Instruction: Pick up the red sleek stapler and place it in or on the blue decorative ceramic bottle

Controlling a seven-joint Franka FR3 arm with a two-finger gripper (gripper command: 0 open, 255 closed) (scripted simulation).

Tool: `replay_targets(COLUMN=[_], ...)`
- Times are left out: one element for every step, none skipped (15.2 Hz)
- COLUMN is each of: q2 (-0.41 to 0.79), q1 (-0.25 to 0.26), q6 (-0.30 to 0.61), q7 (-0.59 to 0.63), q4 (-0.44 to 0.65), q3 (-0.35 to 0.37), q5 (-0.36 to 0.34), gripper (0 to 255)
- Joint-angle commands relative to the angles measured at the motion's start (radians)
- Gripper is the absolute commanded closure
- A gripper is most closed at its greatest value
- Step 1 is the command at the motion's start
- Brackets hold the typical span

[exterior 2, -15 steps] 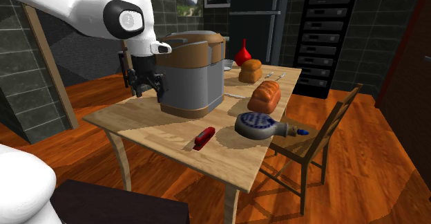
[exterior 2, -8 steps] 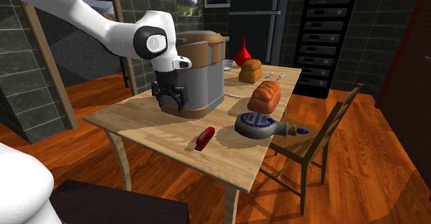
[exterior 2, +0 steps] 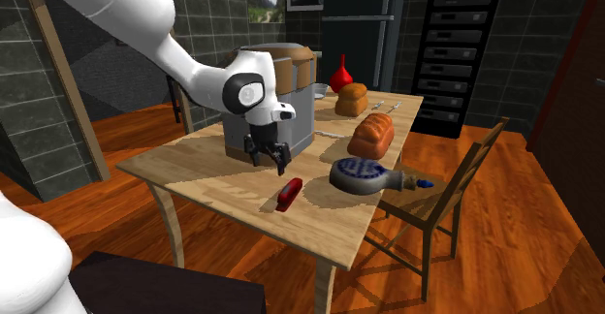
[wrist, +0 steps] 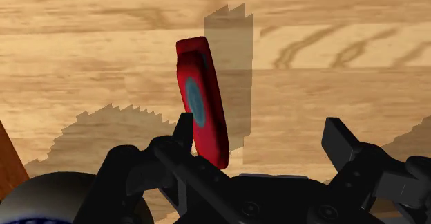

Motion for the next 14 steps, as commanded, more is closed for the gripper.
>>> replay_targets(q2=[0.081, 0.116, 0.136, 0.148, 0.159, 0.171, 0.183, 0.195, 0.207, 0.219, 0.226, 0.226, 0.226, 0.226], q1=[-0.01, -0.017, -0.021, -0.022, -0.023, -0.024, -0.025, -0.026, -0.027, -0.028, -0.029, -0.029, -0.029, -0.029], q6=[0.049, 0.069, 0.079, 0.092, 0.104, 0.116, 0.127, 0.139, 0.151, 0.163, 0.169, 0.169, 0.169, 0.169], q7=[-0.007, -0.012, -0.015, -0.018, -0.021, -0.024, -0.027, -0.031, -0.034, -0.037, -0.039, -0.039, -0.039, -0.039], q4=[0.039, 0.058, 0.069, 0.068, 0.067, 0.066, 0.066, 0.066, 0.066, 0.066, 0.067, 0.067, 0.067, 0.067], q3=[-0.01, -0.014, -0.016, -0.015, -0.014, -0.013, -0.011, -0.01, -0.008, -0.006, -0.005, -0.005, -0.005, -0.005], q5=[0.015, 0.023, 0.028, 0.032, 0.037, 0.041, 0.046, 0.051, 0.056, 0.06, 0.063, 0.063, 0.063, 0.063], gripper=[0, 0, 0, 0, 0, 0, 0, 0, 0, 0, 0, 0, 0, 0])
